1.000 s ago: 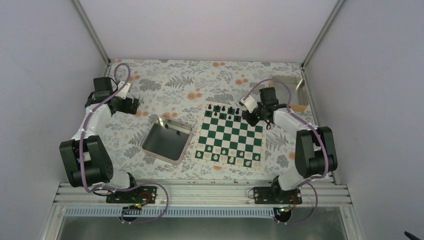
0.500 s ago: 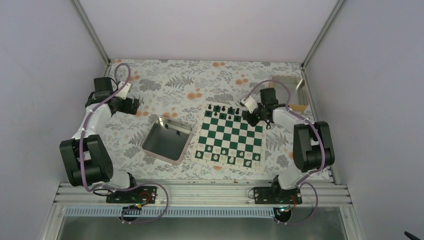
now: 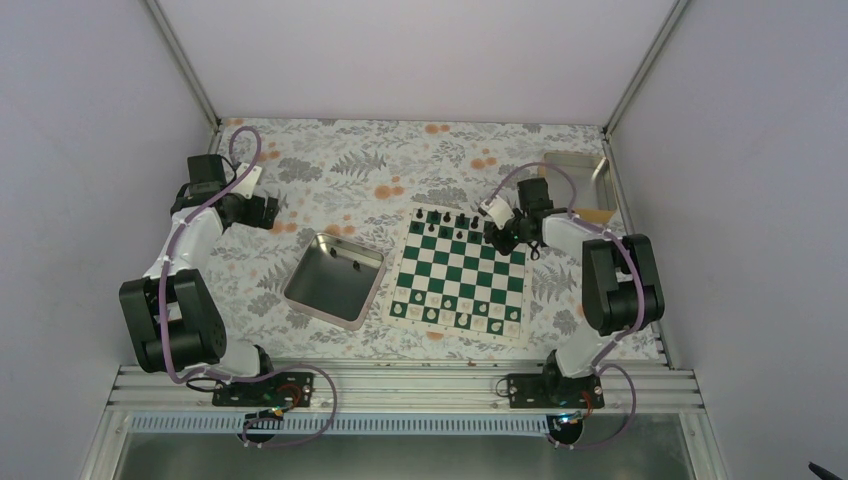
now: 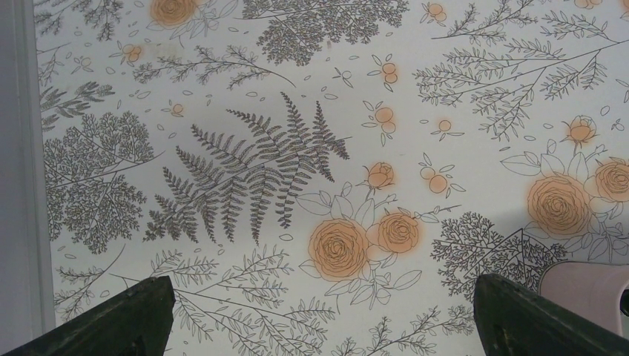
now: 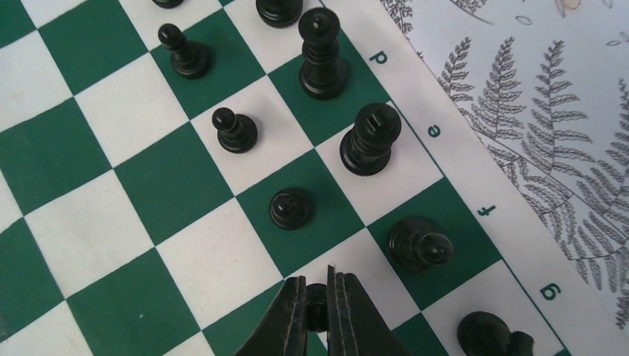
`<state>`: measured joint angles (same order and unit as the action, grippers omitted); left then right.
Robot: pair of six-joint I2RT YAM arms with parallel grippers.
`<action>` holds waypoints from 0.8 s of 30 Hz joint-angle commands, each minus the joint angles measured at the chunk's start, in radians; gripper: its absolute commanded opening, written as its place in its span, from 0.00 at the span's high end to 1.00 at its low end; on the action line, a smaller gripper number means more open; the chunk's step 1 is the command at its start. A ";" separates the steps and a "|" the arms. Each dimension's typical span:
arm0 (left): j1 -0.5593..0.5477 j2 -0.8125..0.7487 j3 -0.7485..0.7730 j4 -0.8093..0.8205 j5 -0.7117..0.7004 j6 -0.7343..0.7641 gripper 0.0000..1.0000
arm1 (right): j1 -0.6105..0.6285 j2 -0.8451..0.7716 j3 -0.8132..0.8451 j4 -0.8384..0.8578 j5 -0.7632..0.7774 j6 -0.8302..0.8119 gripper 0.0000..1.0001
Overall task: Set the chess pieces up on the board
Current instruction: Place the chess piece on the chessboard.
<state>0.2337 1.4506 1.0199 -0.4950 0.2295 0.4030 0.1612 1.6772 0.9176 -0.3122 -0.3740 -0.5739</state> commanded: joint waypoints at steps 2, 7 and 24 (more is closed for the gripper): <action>0.001 -0.002 0.020 -0.001 0.018 0.002 0.00 | -0.010 0.033 0.013 0.017 -0.023 -0.018 0.94; 0.001 -0.006 0.019 0.001 0.018 0.001 0.00 | -0.011 0.038 0.018 0.021 -0.023 -0.017 0.94; 0.001 -0.011 0.009 0.004 0.018 0.003 0.00 | -0.010 0.060 0.028 0.035 -0.015 -0.021 0.93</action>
<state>0.2337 1.4502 1.0199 -0.4950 0.2298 0.4034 0.1612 1.7210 0.9226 -0.3008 -0.3759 -0.5762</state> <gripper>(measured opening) 0.999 0.069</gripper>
